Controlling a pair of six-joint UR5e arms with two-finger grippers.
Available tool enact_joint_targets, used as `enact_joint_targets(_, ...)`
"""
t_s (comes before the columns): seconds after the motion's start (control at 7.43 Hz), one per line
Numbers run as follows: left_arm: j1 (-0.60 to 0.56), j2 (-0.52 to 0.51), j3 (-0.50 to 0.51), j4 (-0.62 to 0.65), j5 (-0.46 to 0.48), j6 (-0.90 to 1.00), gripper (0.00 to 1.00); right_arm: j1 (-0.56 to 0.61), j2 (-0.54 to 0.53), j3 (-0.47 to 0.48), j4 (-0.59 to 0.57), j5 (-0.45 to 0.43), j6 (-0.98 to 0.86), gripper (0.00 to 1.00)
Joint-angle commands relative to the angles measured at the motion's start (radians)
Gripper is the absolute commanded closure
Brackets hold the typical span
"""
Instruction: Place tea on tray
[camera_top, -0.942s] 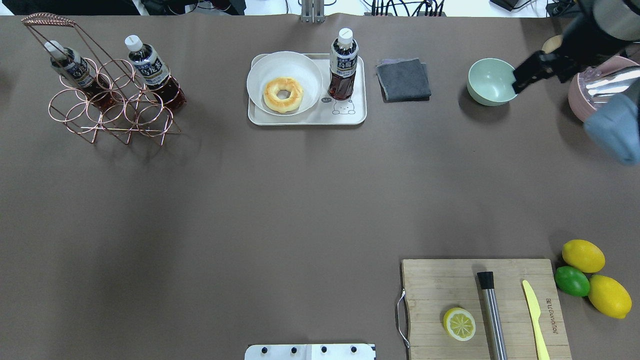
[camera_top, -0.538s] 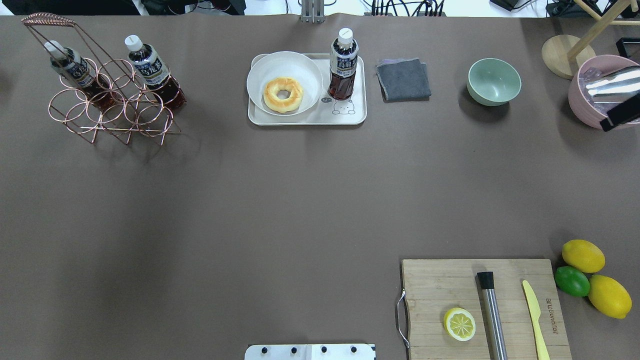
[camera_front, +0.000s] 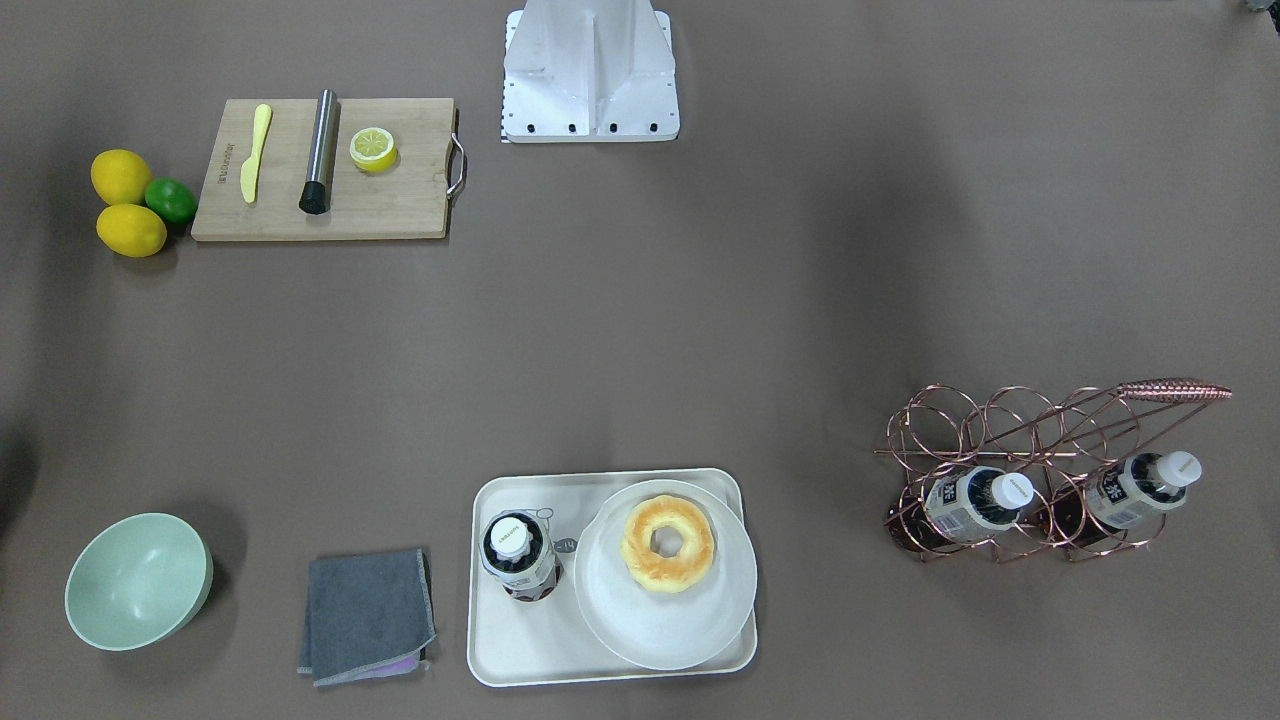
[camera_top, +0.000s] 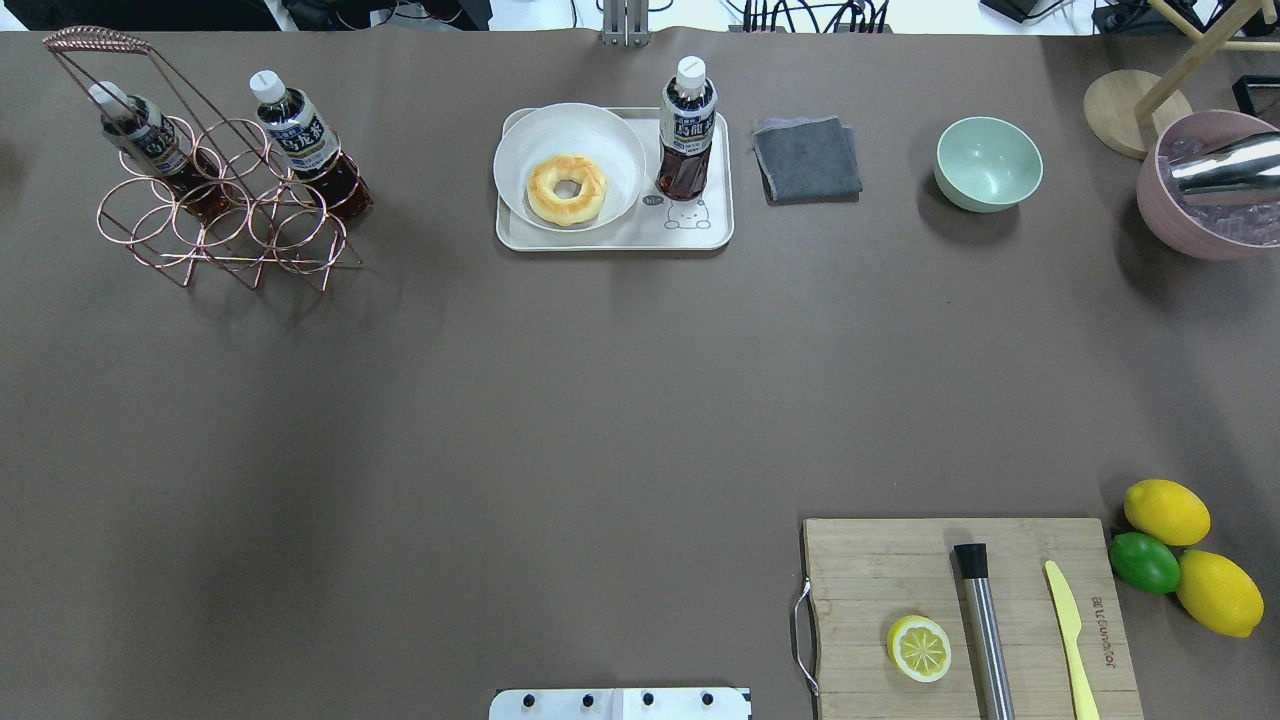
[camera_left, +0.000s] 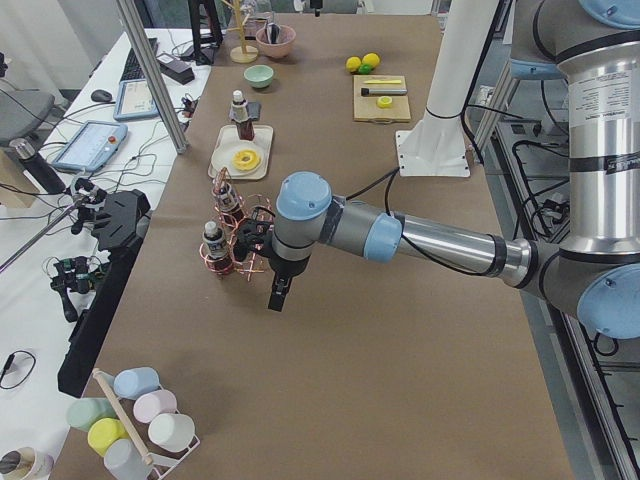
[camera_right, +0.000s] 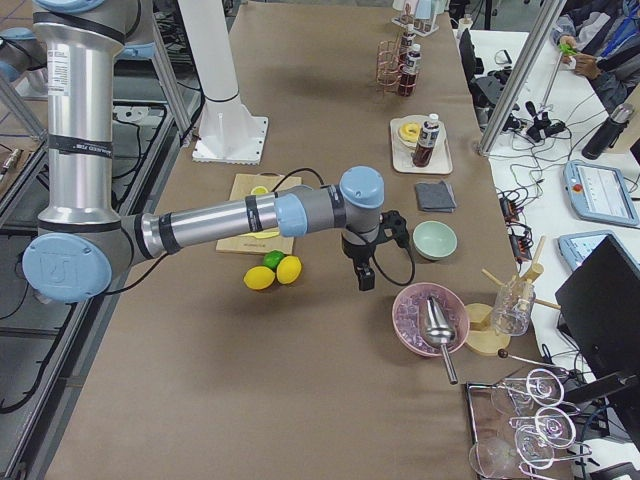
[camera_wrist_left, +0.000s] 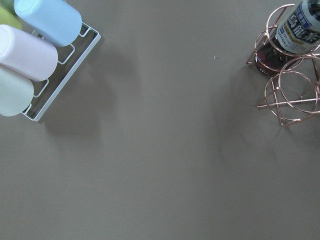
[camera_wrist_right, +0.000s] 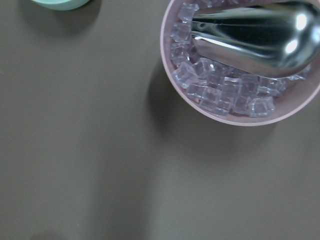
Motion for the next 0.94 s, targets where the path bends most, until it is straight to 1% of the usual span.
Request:
enact_joint_targets(0.0,-0.009,0.065,0.028,-0.056,-0.028,0.003,0.03,0.112,-0.02,-0.034,0.049,0.045,-0.039,0.0)
enact_joint_targets(0.13,-0.01,0.083,0.055,-0.079,-0.025,0.003,0.03,0.118,-0.017,-0.028,0.047,0.054,-0.038,0.0)
enact_joint_targets(0.27,-0.01,0.103,0.081,-0.131,-0.019,0.003,0.03,0.121,-0.009,-0.011,0.044,0.051,-0.027,0.0)
enact_joint_targets(0.4,-0.012,0.105,0.091,-0.161,-0.019,0.003,0.03,0.118,-0.005,-0.018,0.044,0.048,-0.027,0.0)
enact_joint_targets(0.81,-0.02,0.104,0.085,-0.161,-0.018,0.001,0.03,0.118,-0.015,-0.017,0.044,0.051,-0.027,0.0)
